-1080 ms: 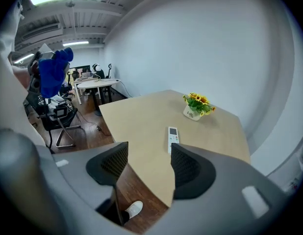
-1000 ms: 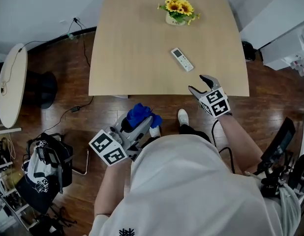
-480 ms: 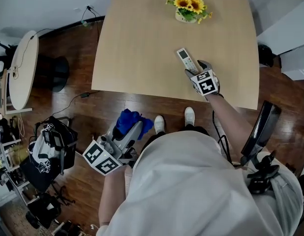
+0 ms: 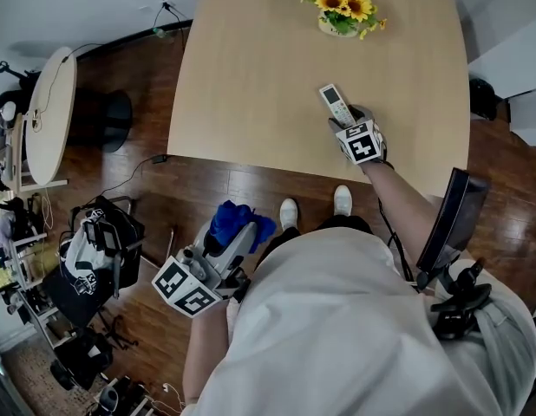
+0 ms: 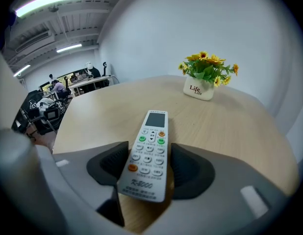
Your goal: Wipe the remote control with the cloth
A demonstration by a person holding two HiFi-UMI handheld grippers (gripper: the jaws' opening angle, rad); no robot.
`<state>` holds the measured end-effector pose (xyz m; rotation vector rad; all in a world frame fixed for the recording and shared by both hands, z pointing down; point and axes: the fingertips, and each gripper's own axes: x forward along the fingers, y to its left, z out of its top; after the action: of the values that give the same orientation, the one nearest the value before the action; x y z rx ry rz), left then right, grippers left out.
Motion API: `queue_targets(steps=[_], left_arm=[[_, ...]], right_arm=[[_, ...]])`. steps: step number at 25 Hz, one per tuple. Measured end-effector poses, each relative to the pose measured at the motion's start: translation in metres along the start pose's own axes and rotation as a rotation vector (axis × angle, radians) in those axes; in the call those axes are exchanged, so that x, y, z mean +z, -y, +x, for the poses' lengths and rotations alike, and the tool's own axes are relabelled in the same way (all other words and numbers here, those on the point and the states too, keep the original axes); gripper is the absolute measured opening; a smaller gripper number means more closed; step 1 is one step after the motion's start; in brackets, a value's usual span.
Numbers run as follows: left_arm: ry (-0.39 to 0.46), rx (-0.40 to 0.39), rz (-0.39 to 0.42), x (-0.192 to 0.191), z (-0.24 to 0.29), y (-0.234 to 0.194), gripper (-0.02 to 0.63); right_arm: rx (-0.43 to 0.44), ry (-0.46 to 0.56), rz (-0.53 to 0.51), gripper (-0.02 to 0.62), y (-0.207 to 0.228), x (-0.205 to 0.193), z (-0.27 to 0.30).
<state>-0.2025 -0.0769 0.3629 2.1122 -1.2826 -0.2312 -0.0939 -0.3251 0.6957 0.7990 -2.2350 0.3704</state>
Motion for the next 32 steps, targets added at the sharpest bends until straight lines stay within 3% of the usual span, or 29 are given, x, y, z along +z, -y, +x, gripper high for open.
queue_targets(steps=[1, 2, 11, 16, 25, 32], left_arm=[[-0.001, 0.001, 0.000, -0.001, 0.001, -0.002, 0.149], [-0.002, 0.000, 0.000, -0.001, 0.003, -0.003, 0.149], [-0.041, -0.043, 0.027, -0.003, 0.016, -0.019, 0.149], [-0.073, -0.067, 0.080, 0.007, 0.033, -0.032, 0.149], [-0.222, -0.335, 0.306, 0.019, 0.143, 0.025, 0.149], [-0.312, -0.540, 0.462, -0.004, 0.220, 0.086, 0.146]], right_arm=[[0.004, -0.003, 0.000, 0.231, 0.002, -0.001, 0.002], [0.011, -0.007, -0.001, 0.219, 0.005, -0.003, 0.005], [0.069, 0.012, -0.083, 0.216, 0.000, 0.001, -0.014], [0.114, 0.072, -0.186, 0.216, -0.012, 0.029, -0.054], [0.122, 0.135, -0.385, 0.216, -0.017, 0.075, -0.187], [0.105, 0.126, -0.403, 0.218, -0.028, 0.090, -0.232]])
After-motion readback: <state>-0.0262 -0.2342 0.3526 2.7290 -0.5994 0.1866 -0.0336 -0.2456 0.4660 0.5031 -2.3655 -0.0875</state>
